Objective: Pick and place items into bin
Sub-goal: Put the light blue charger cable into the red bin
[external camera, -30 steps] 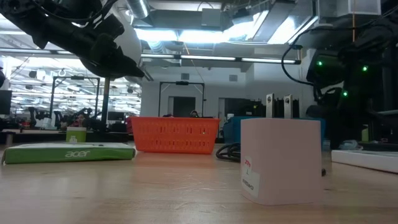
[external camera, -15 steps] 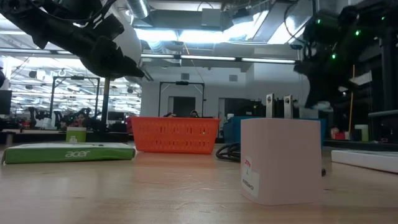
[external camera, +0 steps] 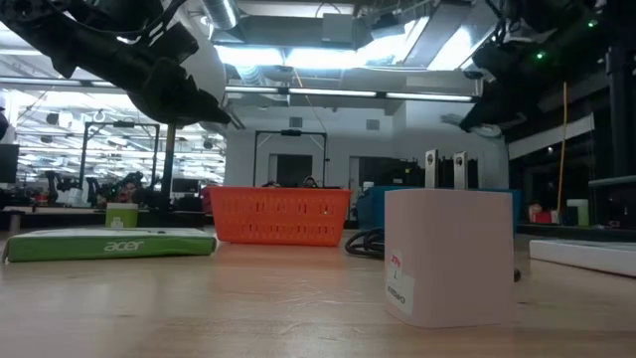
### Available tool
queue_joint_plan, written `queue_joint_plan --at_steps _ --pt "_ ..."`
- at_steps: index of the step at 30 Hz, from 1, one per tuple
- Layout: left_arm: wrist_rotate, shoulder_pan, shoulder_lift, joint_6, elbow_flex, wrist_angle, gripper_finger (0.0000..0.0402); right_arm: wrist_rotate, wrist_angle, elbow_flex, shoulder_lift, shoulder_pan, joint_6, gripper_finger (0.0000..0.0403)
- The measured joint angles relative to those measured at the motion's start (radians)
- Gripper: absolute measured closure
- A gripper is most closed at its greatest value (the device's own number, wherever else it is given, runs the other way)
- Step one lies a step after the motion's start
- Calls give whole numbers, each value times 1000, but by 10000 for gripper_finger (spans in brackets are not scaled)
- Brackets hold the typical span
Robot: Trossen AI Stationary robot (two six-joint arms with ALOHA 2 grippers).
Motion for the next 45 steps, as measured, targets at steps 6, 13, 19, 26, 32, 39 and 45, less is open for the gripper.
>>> queue_joint_plan --at_steps 6,13,19,26,32,39,45 --pt "0 0 0 -3 0 -2 398 -96 205 -113 -45 67 -114 392" --pt "0 0 0 -35 0 -3 398 -215 618 -283 -53 123 -275 389" --pt "10 0 0 -35 0 0 398 -247 780 -390 -54 123 -279 392" --pt "15 0 0 -40 0 31 398 -295 855 -405 -54 123 -248 392" --pt "143 0 16 -45 0 183 398 -317 881 -405 -50 123 -267 392" --pt "230 0 117 -62 1 313 398 -317 987 -405 10 123 -271 392" --pt "232 0 295 -63 1 542 398 -317 1084 -404 103 123 -296 392"
